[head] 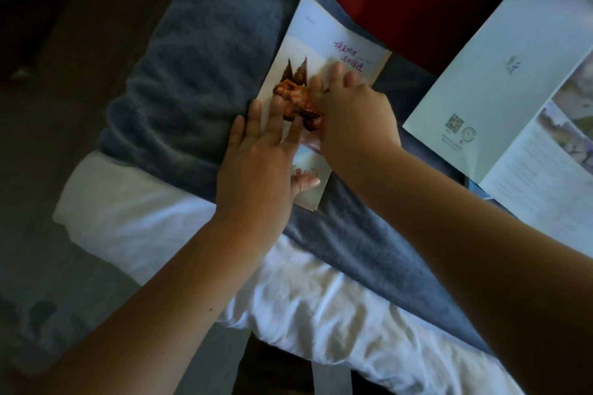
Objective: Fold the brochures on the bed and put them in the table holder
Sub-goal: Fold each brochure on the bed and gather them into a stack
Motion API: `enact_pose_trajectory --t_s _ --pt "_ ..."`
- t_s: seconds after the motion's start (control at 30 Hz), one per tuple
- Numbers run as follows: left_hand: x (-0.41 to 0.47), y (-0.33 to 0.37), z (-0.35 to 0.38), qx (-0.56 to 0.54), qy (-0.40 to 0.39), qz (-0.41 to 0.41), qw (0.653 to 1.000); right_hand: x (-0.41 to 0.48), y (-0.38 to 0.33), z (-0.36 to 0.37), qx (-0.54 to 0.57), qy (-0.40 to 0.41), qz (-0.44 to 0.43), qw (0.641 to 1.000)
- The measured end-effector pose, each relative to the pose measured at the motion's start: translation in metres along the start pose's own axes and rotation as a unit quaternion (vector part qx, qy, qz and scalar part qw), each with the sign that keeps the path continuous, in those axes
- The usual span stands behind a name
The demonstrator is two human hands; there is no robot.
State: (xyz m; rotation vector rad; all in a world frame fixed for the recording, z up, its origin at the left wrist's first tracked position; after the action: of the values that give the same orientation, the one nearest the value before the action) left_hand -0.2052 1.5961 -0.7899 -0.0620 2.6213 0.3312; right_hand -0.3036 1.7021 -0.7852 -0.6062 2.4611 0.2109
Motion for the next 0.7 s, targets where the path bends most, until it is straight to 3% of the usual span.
enact_pose_trajectory --t_s 0.37,0.57,0.63,0.7 --pt "-0.002 0.004 -0.006 0.013 0.01 -0.003 1.0 -0.001 0.004 0.011 0.071 -0.013 0.001 0.997" --pt "-0.003 0.018 -0.023 0.014 0.01 0.0 1.0 -0.016 0.006 0.015 0.186 0.003 -0.031 0.982" --pt "-0.007 0.028 -0.028 -0.007 0.035 0.008 0.999 -0.031 0.013 0.016 0.205 0.035 -0.024 0.978" --pt "-0.011 0.042 -0.032 -0.031 0.083 0.03 0.996 -0.056 0.025 0.02 0.178 0.137 0.005 0.975"
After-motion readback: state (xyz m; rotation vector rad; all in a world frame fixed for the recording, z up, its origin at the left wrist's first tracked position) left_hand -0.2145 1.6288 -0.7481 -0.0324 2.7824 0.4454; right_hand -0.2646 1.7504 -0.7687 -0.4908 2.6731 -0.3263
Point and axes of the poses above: each hand's wrist, its own x-axis towards the middle knuckle, its own z-axis out of the palm, y = z × x, the point moved 1 cm from there along x, towards the middle knuckle, and after that the axes turned 1 degree about -x, right-handed, at the moved point
